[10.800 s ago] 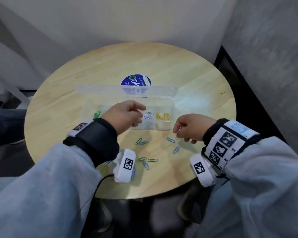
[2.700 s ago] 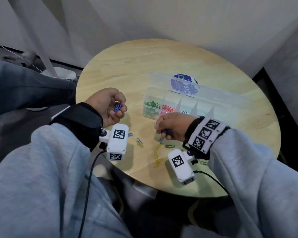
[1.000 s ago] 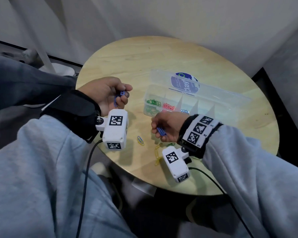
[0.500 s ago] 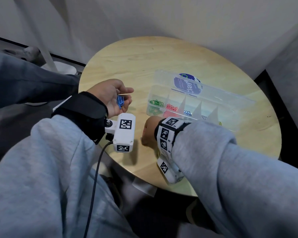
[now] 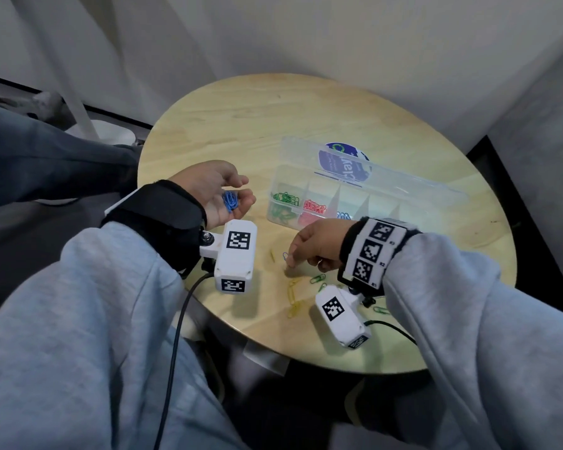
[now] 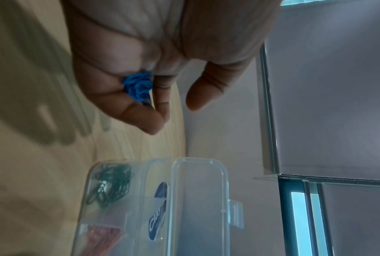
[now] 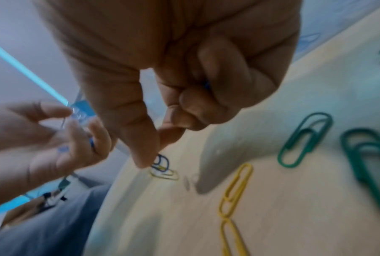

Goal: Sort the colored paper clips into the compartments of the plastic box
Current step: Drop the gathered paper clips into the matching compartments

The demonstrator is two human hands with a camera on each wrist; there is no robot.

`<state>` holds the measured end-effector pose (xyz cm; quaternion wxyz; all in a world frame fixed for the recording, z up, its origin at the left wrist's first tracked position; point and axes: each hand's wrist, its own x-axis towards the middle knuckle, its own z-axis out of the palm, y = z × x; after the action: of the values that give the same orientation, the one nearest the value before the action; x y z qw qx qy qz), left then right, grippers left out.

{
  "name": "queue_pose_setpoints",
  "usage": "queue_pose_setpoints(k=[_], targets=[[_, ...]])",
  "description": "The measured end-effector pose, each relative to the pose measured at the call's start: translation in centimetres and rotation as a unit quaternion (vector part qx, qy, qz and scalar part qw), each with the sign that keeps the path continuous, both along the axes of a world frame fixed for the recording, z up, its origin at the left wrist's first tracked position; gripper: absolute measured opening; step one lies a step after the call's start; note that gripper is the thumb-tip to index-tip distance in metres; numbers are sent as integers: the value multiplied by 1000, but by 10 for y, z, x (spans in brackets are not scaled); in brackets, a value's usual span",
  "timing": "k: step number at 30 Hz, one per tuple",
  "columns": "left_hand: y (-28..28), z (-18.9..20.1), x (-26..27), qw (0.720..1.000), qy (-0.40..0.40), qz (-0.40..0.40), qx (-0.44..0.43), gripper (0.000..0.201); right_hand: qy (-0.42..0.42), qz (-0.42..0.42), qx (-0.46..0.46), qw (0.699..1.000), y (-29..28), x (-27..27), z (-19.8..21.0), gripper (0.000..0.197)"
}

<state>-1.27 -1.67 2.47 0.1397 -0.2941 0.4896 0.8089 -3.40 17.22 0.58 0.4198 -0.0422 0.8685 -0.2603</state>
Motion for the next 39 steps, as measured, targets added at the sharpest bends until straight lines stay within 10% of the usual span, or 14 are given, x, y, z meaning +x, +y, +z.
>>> queue_pose_setpoints(k=[12, 21, 32, 39], targets=[[38, 19, -6, 996, 26, -89, 1, 31, -92, -181, -196, 959, 45, 2, 10, 28], [87, 15, -24, 987, 27, -154, -39, 53, 4, -411, -384, 827, 78, -26, 55, 25], [123, 6, -44, 983, 59, -154, -85, 46, -16, -408, -378, 831, 78, -32, 34, 46], [139, 0, -51, 981, 93, -140, -92, 46, 16, -323, -340, 883, 112, -22, 37, 39]])
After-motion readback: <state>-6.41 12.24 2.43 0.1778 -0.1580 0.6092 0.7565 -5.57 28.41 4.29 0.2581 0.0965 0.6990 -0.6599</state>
